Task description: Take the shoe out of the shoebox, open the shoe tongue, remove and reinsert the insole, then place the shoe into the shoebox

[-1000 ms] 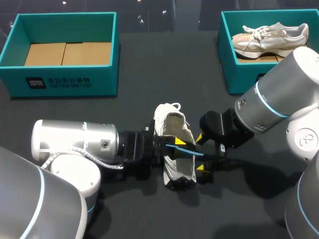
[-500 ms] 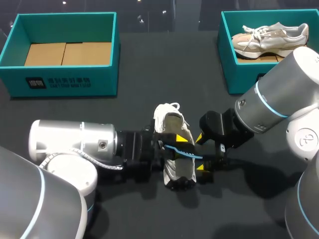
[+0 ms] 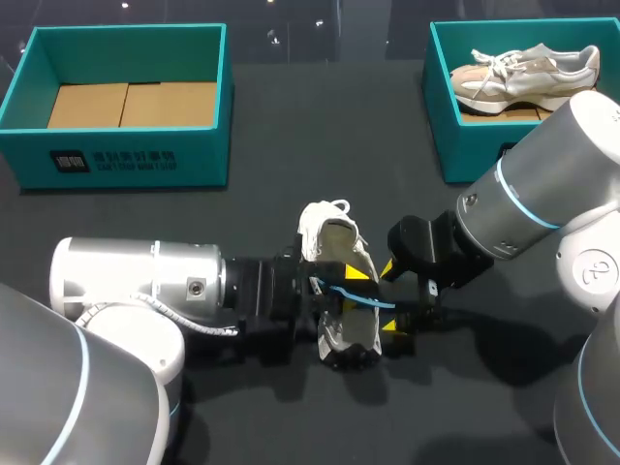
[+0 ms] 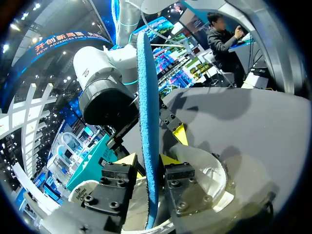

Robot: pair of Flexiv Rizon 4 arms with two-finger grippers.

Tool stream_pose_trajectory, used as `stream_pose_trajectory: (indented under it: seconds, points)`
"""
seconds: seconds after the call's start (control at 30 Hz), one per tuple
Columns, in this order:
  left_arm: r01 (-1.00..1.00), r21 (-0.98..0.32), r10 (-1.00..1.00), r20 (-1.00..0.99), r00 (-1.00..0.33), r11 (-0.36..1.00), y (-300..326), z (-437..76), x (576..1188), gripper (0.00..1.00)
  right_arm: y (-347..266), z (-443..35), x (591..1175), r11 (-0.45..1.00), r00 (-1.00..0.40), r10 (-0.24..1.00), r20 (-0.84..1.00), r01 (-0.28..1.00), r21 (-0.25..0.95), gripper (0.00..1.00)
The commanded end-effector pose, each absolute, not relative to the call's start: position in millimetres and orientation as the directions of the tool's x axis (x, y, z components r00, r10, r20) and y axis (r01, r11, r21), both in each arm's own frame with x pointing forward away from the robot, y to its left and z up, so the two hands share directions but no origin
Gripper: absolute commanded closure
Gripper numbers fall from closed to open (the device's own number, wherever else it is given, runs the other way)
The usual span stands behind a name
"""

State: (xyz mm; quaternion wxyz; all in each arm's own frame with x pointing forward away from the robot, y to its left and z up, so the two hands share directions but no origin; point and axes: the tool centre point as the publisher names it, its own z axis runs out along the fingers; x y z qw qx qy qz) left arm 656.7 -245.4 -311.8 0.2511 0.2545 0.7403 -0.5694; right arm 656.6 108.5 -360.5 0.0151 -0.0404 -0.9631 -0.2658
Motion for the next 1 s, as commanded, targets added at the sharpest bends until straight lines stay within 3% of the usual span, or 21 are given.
stream_pose_trajectory:
  seconds: [0.03, 0.17, 0.23, 1.0]
  points:
    - [0.672, -0.709, 0.088, -0.671, -0.736, 0.216, -247.3, -313.9, 654.3, 0.78, 108.5, -361.2, 655.6, 0.855, -0.996, 0.071, 0.049, 0.086, 0.512, 0.00]
    - [0.674, -0.708, 0.092, -0.672, -0.734, 0.211, -249.0, -315.8, 654.5, 0.84, 108.5, -361.2, 655.6, 0.855, -0.996, 0.071, 0.049, 0.086, 0.512, 0.00]
    - [0.676, -0.707, 0.092, -0.674, -0.733, 0.208, -249.8, -316.7, 655.3, 1.00, 108.5, -361.2, 655.6, 0.855, -0.996, 0.071, 0.049, 0.086, 0.512, 0.00]
    - [0.670, -0.668, 0.090, -0.683, -0.725, 0.324, -249.6, -349.8, 684.1, 1.00, 108.5, -361.2, 655.6, 0.855, -0.996, 0.071, 0.049, 0.086, 0.512, 0.00]
